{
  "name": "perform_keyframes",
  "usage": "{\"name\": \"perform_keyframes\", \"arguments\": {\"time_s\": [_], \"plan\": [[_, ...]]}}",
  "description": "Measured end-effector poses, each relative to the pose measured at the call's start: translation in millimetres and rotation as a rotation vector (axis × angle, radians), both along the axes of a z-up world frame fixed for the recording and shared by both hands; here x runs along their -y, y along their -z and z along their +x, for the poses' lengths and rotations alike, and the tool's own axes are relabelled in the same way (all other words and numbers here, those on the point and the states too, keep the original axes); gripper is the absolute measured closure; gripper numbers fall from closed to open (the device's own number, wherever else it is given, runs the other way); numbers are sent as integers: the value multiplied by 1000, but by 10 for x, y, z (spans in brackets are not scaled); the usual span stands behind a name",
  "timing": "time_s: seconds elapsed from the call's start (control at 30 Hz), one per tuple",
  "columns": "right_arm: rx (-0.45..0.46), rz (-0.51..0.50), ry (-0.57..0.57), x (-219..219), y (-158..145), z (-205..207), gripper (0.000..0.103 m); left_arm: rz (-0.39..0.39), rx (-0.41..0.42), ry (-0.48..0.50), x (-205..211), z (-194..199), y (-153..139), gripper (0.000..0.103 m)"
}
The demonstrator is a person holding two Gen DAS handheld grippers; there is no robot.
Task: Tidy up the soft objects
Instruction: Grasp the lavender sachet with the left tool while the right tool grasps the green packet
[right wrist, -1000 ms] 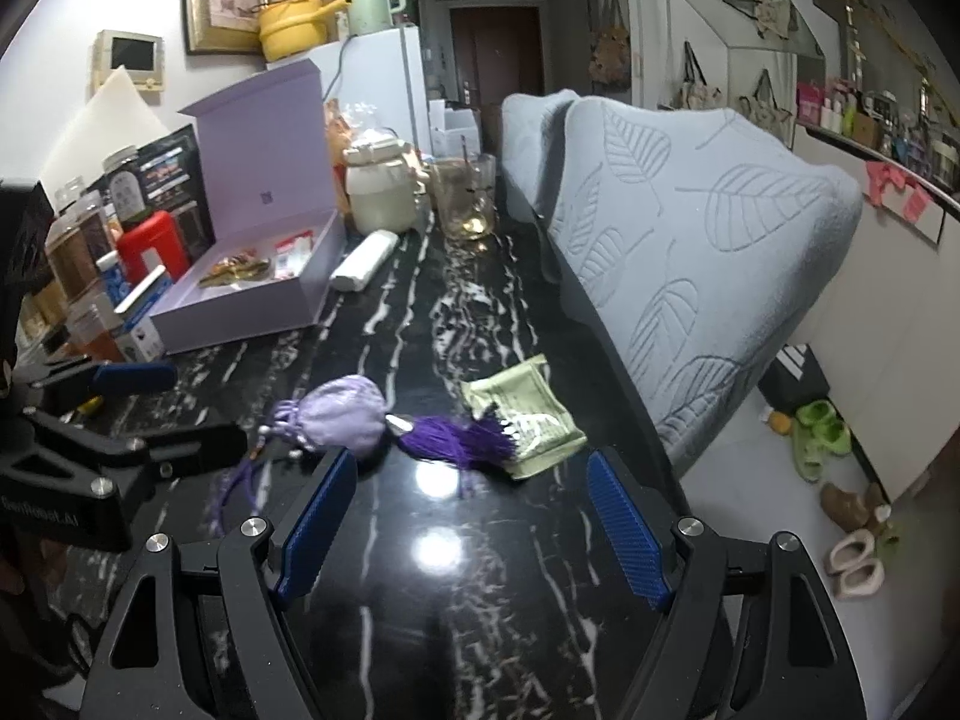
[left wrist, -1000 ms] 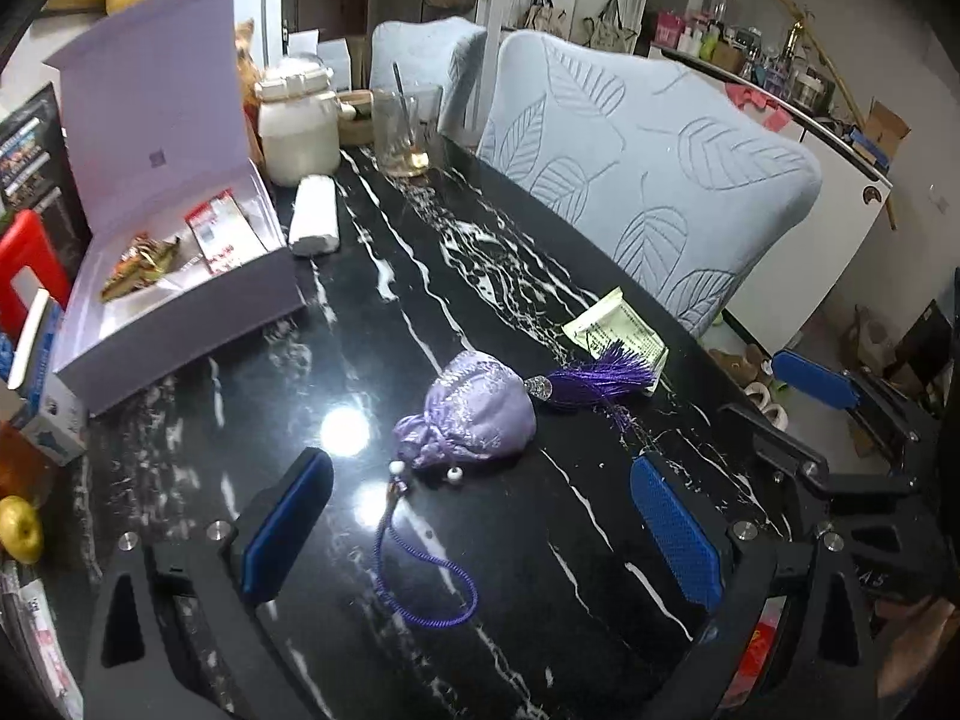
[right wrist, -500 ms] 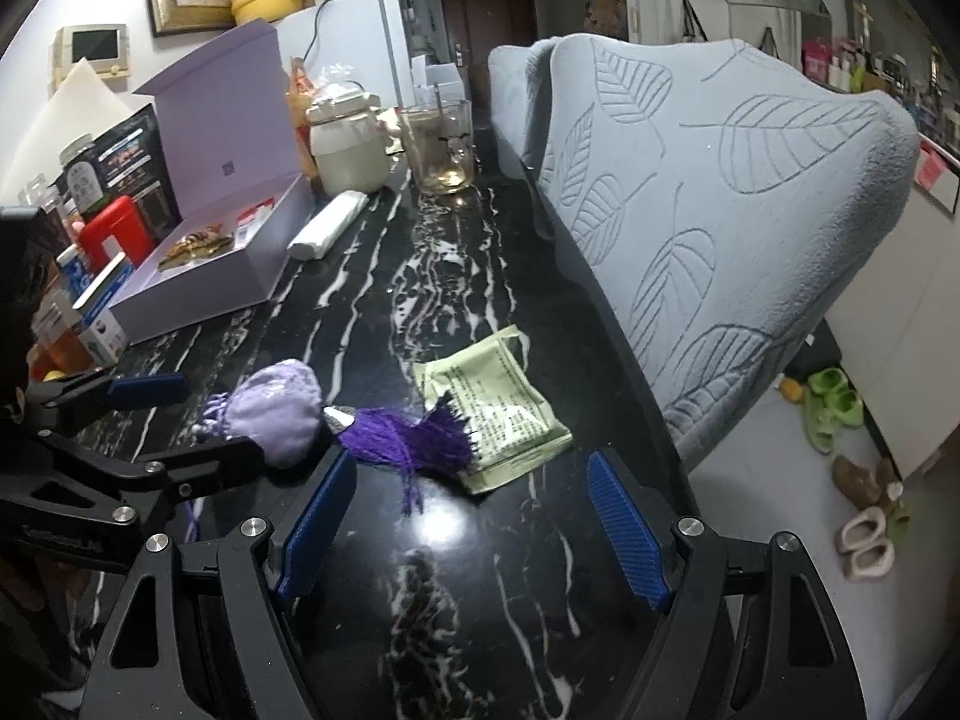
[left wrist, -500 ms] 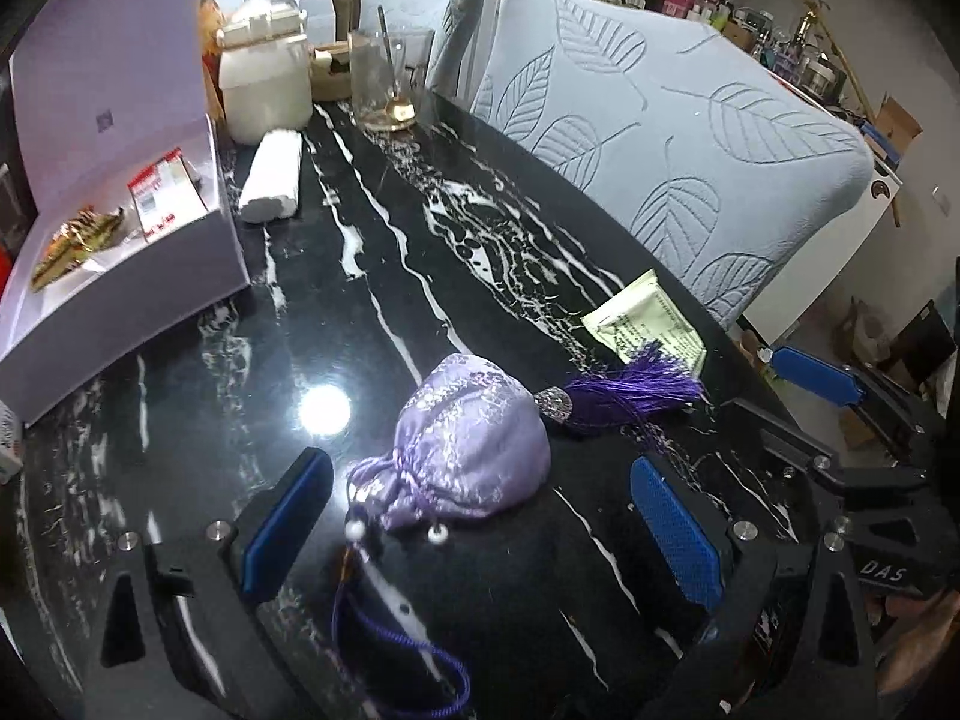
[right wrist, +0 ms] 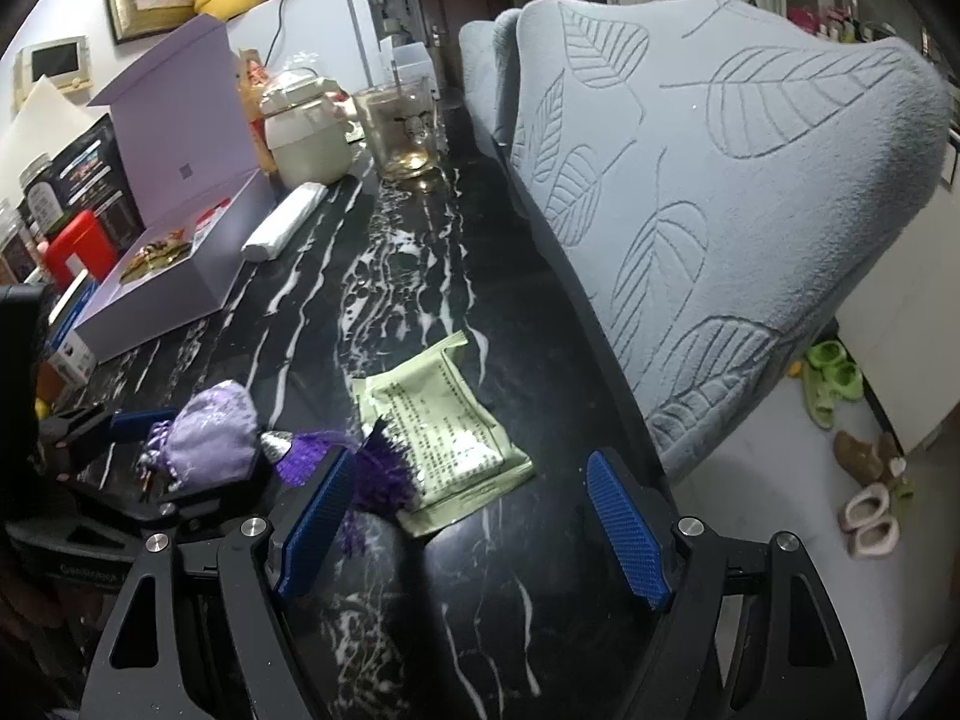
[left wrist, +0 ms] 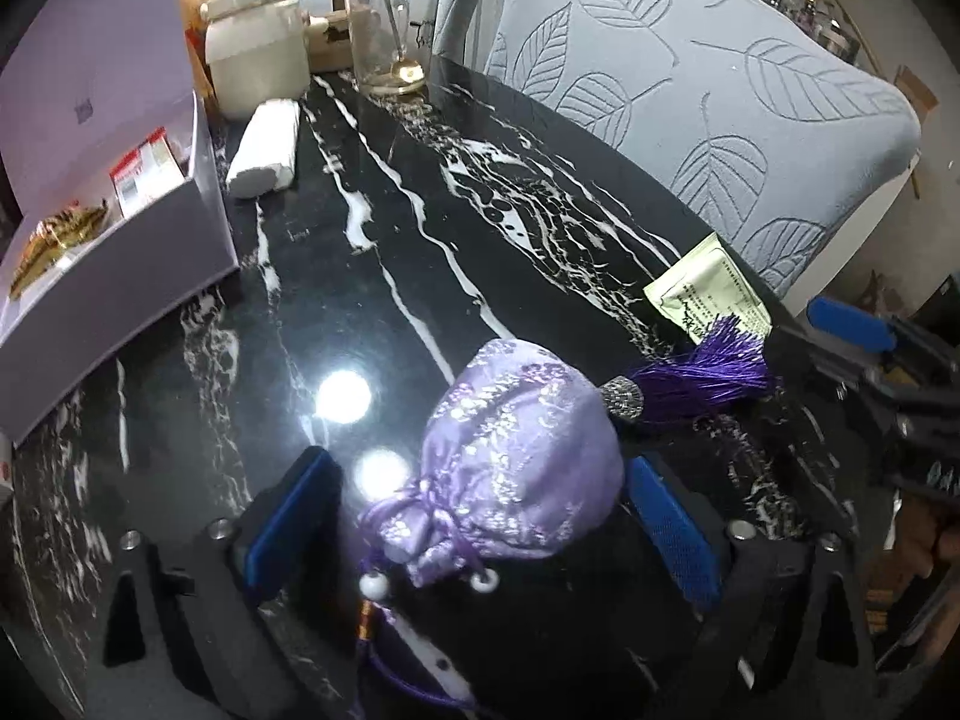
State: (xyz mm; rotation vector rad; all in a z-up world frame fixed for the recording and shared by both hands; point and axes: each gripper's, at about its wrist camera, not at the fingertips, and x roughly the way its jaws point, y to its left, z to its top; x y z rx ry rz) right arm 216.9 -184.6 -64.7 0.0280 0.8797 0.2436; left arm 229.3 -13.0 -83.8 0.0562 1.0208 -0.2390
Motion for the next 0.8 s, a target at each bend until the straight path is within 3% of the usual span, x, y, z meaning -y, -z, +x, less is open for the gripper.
{"name": "perform_keyframes", "arguments": {"time_s": [0.03, 0.13, 0.8], "plan": [[-4, 0, 0, -1, 10, 26, 23, 27, 24, 13, -2, -9, -12, 34], [-16, 9, -3, -9, 37, 110, 23, 3, 41, 13, -151, 31, -29, 41], [-48, -129, -86, -406, 201, 359, 23, 9, 36, -87, -721, -128, -21, 41]]}}
